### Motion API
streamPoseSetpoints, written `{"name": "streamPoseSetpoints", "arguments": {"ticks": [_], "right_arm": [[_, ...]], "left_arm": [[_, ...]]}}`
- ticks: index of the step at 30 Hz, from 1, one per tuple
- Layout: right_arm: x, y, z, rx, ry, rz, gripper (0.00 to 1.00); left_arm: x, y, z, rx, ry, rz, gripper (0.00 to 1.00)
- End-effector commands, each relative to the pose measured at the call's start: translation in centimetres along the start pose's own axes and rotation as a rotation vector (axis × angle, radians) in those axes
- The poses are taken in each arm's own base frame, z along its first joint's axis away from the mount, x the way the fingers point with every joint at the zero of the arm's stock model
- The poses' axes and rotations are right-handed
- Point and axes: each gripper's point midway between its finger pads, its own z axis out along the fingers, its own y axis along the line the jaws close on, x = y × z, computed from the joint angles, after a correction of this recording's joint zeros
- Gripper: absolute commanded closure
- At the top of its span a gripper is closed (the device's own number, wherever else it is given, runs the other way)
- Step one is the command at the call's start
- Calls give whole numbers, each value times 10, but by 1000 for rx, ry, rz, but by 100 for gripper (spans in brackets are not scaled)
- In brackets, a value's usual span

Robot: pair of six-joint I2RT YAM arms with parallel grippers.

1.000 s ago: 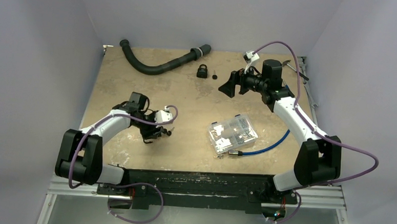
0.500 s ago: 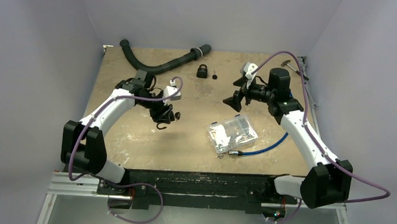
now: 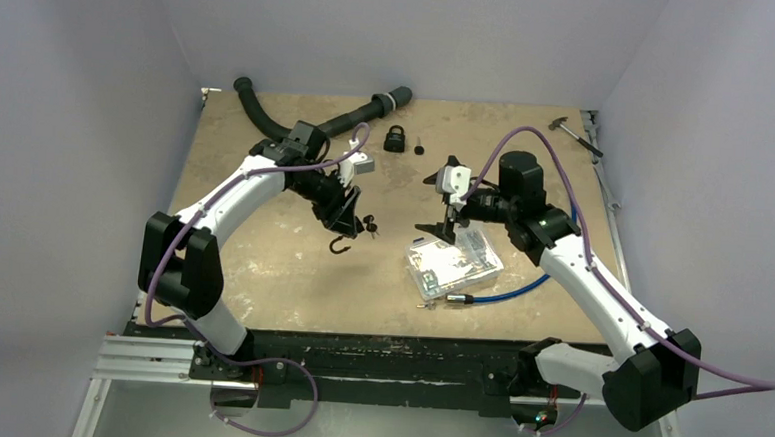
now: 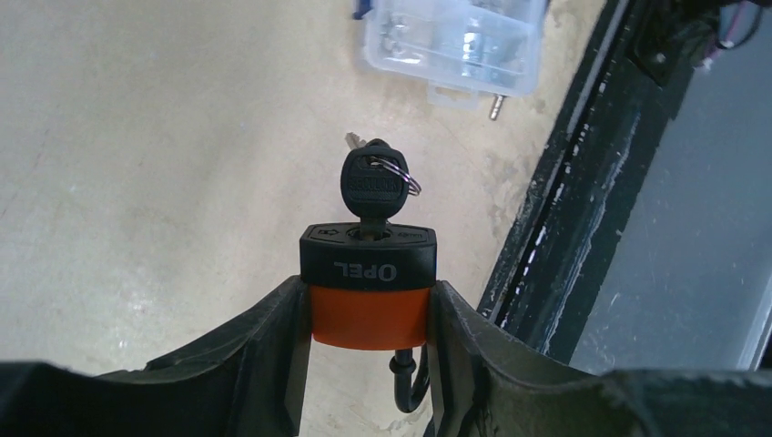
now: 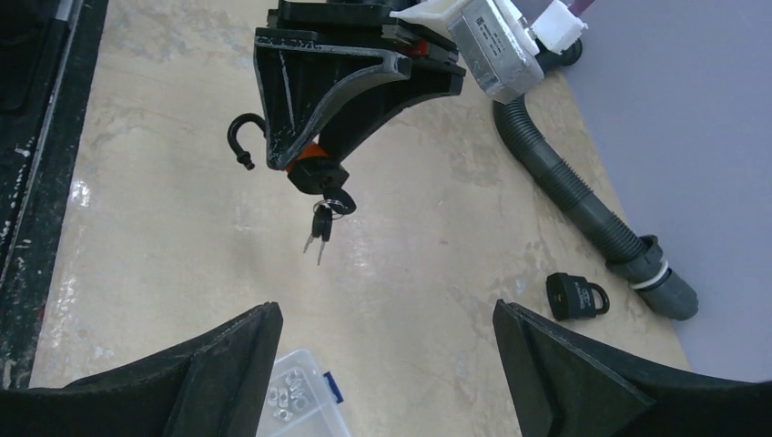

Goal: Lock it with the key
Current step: Pick up the lock from the center of the board.

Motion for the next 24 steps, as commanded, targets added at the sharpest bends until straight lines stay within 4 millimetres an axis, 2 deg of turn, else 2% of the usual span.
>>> {"name": "streamPoseSetpoints", "arguments": {"ticks": [1,3,6,9,13,16,19,22,24], "right_arm": [[-4,-11,5,46,-34,13,4],[-2,-10,5,51,-30,28,5],[3,-7,6,57,-27,58,4],[7,-5,6,56,-21,79,4],[8,-3,7,49,-20,87,4],[8,-1,7,36,-17,82,5],[5,2,6,20,-32,72,6],[0,6,6,4,-54,58,8],[-2,8,6,-6,-68,37,9]], "left_arm": [[-25,24,-20,-220,-40,-100,100],[-18,50,-35,-407,3,-114,100],[-13,75,-64,-627,49,-110,100],[-8,84,-84,-744,105,-88,100],[11,87,-94,-803,253,-58,100],[22,75,-90,-709,352,-60,100],[16,45,-71,-496,326,-55,100],[15,12,-50,-275,325,-121,100],[11,3,-42,-210,312,-166,100]]}}
